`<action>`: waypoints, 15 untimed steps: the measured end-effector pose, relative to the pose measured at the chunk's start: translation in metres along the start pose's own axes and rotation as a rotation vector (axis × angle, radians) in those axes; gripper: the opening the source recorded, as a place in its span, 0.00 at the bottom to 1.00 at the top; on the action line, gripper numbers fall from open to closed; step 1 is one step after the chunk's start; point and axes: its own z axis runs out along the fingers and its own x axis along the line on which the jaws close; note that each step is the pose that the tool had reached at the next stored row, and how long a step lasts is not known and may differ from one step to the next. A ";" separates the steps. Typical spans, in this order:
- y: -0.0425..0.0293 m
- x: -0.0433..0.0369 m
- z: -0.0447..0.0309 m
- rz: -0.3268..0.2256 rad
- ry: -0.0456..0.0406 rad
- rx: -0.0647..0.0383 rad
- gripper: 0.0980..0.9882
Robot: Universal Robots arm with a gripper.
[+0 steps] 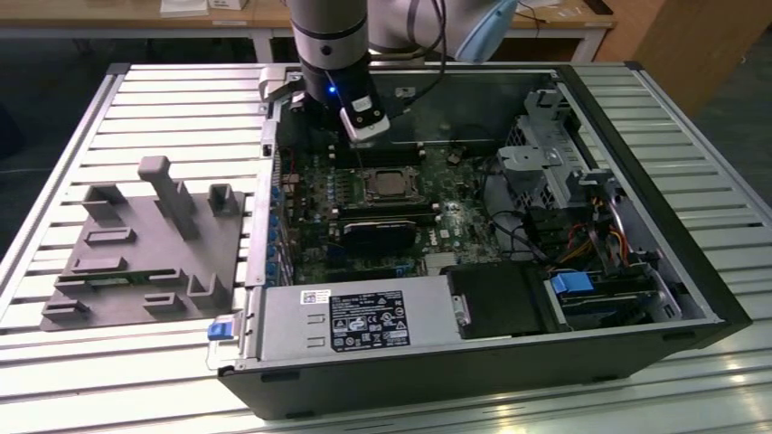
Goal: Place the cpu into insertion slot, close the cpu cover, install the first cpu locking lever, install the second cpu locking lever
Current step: 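Install the first cpu locking lever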
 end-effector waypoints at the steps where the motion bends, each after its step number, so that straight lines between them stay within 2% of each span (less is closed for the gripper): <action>1: 0.0001 -0.0011 0.0001 0.000 -0.0001 0.000 0.00; 6: 0.0016 -0.0113 0.0010 0.000 -0.0001 0.000 0.00; 15: 0.0058 -0.0411 0.0032 0.000 0.0001 0.000 0.00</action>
